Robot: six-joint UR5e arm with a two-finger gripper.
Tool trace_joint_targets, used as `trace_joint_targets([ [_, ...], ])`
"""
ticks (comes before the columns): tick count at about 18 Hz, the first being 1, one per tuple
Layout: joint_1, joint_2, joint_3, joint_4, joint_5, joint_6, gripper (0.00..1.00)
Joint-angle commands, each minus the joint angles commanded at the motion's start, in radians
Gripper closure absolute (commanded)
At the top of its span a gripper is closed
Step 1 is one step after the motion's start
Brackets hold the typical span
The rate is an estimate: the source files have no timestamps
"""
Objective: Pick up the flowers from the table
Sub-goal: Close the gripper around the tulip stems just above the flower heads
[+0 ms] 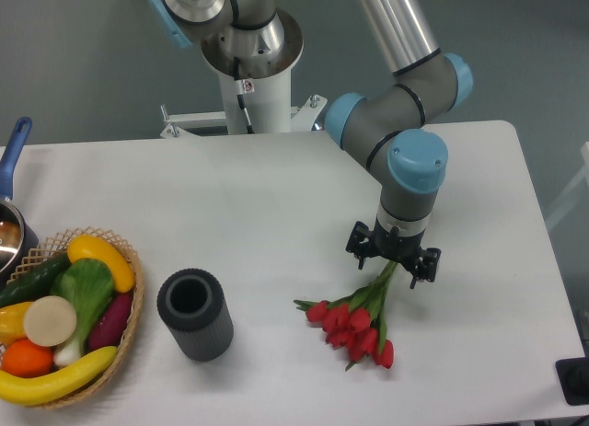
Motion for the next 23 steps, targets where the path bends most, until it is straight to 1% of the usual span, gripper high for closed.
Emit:
trace_joint_targets([
  [4, -0.003, -0.017, -0.014, 0.002, 0.0, -0.001, 0.0],
  [7, -0.006, -0.023, -0.011, 0.002, 0.002, -0.004, 0.0],
  [9, -0.006, -0.025, -0.005, 0.002, 0.002, -0.004, 0.02],
  [10, -0.006, -0.028, -0.005, 0.002, 0.002, -0.004, 0.04],
  [12, -0.006, -0.028, -0.006, 0.002, 0.003, -0.006, 0.19],
  [13, -0.008, -0.028, -0.008, 0.003, 0.003, -0.006, 0.24],
  [19, -0.008, -0.029, -0.011, 0.009, 0.003, -0.005, 0.26],
  [23, -0.009, -0.026, -0.011, 0.009, 0.017, -0.003, 0.41],
])
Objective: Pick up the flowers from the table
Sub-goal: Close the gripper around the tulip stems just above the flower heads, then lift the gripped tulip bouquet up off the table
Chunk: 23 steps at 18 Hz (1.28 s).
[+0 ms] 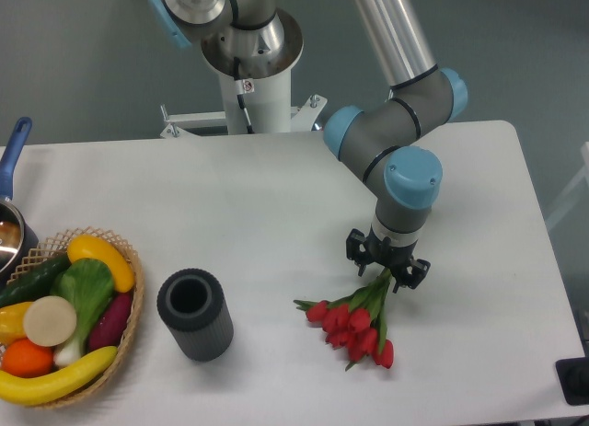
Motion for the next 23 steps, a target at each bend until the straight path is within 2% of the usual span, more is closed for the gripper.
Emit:
trace_joint_targets([
  [3, 0.002, 0.0, 0.002, 0.0, 0.002, -0.003, 0.48],
  [6, 0.002, 0.0, 0.002, -0.002, 0.002, -0.005, 0.59],
  [9, 0.0, 0.0, 0.006, -0.002, 0.002, -0.011, 0.6],
  [12, 0.0, 0.0, 0.005, -0.002, 0.002, -0.018, 0.67],
  [23, -0.008, 0.017, 0.054, 0.0, -0.002, -0.067, 0.68],
])
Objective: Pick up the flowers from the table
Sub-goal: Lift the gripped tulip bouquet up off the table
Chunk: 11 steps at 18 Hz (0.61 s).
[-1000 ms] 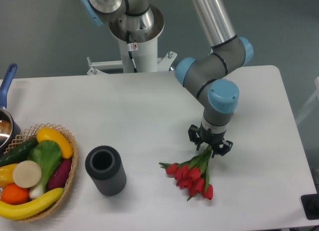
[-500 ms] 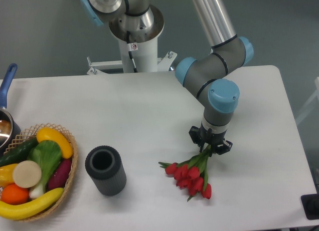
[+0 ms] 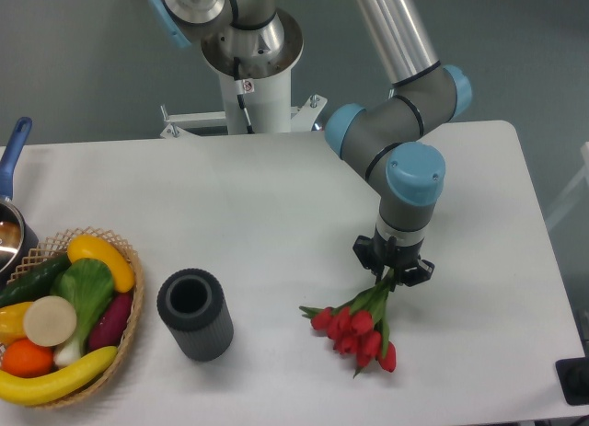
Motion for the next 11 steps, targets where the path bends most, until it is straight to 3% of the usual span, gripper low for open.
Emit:
trace_joint_targets([
  [6, -0.026, 0.069, 0.003, 0.0, -0.028, -0.035, 0.68],
  [11, -0.06, 0.149, 0.012, 0.0, -0.118, -0.116, 0.69],
])
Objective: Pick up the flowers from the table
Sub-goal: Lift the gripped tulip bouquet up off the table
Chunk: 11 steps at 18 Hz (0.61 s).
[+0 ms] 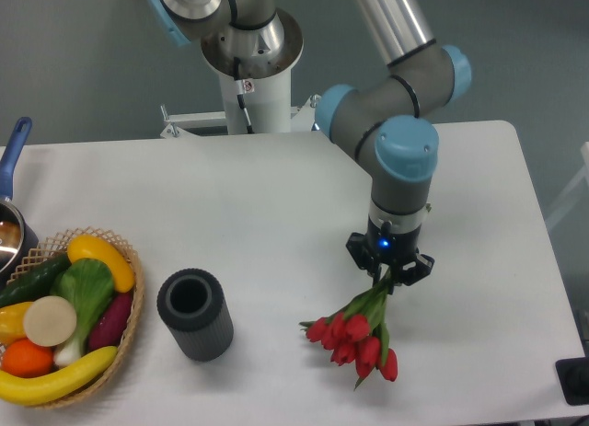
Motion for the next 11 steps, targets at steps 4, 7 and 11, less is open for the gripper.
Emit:
trace_joint_targets([
  [4, -0.002, 0.069, 0.003, 0.009, -0.111, -0.097, 0.69],
  [7, -0.002, 0.121, -0.002, 0.014, -0.19, -0.124, 0.69],
  [11, 0.003, 0.183, -0.006, 0.014, -0.348, -0.14, 0.69],
])
